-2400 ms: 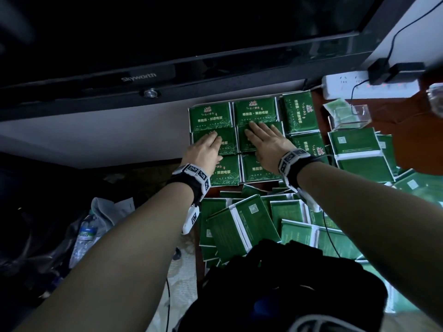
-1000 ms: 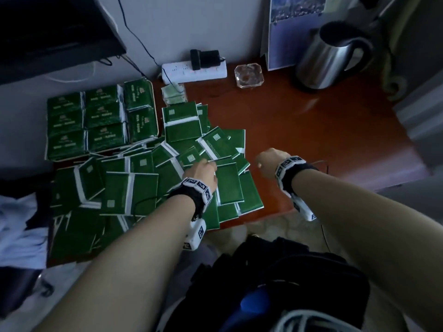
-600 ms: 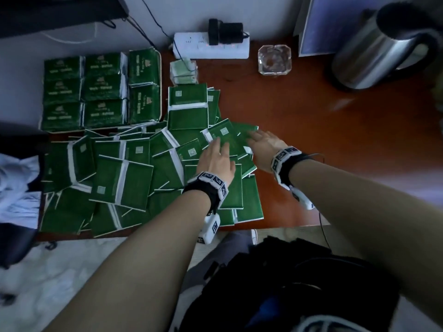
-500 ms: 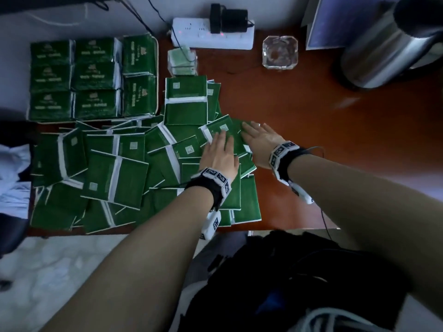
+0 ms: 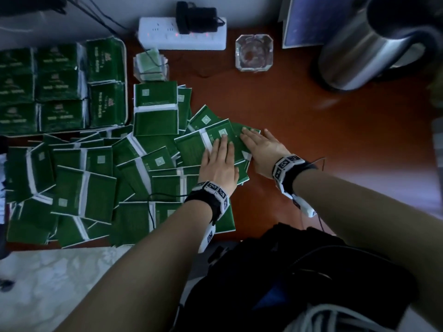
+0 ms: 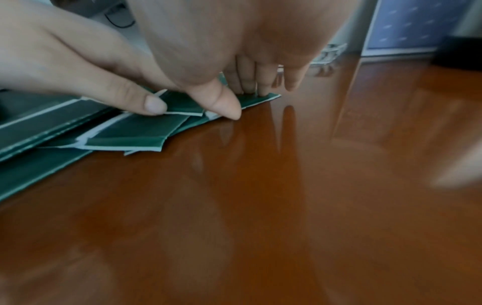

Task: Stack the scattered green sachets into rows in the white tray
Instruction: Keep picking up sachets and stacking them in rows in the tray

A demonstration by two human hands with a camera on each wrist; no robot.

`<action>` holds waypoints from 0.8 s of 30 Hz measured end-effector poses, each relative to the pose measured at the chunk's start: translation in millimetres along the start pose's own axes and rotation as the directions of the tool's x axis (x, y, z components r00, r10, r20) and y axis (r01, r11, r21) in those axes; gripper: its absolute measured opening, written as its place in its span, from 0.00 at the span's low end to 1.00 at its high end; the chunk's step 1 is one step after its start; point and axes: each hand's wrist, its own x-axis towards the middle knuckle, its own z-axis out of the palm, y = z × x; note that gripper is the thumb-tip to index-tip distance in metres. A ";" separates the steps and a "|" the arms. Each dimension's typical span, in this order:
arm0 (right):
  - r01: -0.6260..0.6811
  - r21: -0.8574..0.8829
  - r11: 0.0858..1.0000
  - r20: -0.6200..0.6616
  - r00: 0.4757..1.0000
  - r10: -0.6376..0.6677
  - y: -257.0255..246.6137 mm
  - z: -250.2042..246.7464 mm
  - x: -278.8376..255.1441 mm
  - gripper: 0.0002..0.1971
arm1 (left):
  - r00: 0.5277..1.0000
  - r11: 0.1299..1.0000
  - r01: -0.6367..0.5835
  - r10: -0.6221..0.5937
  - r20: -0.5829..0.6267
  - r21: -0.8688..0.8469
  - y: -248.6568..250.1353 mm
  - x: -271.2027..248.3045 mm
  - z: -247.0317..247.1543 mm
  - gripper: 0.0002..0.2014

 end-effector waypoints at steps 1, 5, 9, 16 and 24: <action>-0.013 0.013 1.000 0.002 1.000 0.013 9.9 -0.2 -5.0 0.42 | 1.000 1.000 0.011 -0.011 -0.003 -0.001 9.5 1.9 -1.1 0.34; -0.036 0.043 0.998 -0.004 0.999 0.036 54.8 4.7 -31.0 0.43 | 0.996 0.996 0.084 -0.085 -0.011 -0.043 49.4 6.8 -3.4 0.34; -0.046 0.034 0.998 -0.007 0.999 0.046 95.3 14.4 -57.4 0.43 | 0.994 0.992 0.106 -0.108 -0.019 -0.067 95.7 10.0 -3.6 0.34; -0.008 0.083 0.997 -0.074 0.997 0.014 119.2 8.1 -60.8 0.32 | 0.986 0.983 0.161 -0.165 -0.037 -0.091 125.2 18.4 -15.8 0.28; -0.211 0.310 0.927 -0.126 0.957 0.260 116.1 -15.1 -42.0 0.21 | 0.973 0.977 0.208 -0.212 -0.094 -0.048 82.8 43.1 -52.5 0.29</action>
